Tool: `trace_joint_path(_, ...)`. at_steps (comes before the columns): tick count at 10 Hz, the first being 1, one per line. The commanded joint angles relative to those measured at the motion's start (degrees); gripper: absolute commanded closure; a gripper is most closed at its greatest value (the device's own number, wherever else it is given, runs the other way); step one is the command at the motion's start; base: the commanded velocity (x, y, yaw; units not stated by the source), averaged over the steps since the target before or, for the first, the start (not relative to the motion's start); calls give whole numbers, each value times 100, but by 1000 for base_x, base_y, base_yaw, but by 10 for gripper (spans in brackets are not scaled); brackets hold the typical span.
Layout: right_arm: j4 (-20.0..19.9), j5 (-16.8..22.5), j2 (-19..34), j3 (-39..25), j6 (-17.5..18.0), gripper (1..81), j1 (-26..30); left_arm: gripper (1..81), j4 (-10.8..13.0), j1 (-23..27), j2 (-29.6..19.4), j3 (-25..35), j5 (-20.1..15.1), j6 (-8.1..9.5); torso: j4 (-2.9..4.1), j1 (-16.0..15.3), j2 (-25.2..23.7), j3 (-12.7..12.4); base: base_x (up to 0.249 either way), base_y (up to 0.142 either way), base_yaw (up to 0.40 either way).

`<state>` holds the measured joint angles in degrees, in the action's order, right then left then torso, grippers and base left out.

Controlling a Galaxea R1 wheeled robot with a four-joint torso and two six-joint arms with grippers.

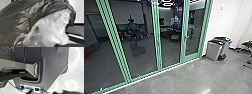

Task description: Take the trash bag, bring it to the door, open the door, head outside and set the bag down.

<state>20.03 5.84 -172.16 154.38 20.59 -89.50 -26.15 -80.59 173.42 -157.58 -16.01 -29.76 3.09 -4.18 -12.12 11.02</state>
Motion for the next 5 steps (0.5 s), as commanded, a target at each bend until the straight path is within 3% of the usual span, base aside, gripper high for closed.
trace_joint_path(1,27,339,3,-23,-2,10,200,811,-13,312,-18,7,-456,-21,2,0,0,0,137,-139,0)
trace_joint_path(5,36,339,3,-32,-11,10,208,811,-13,311,-27,7,-456,-21,0,2,-2,0,139,-139,0)
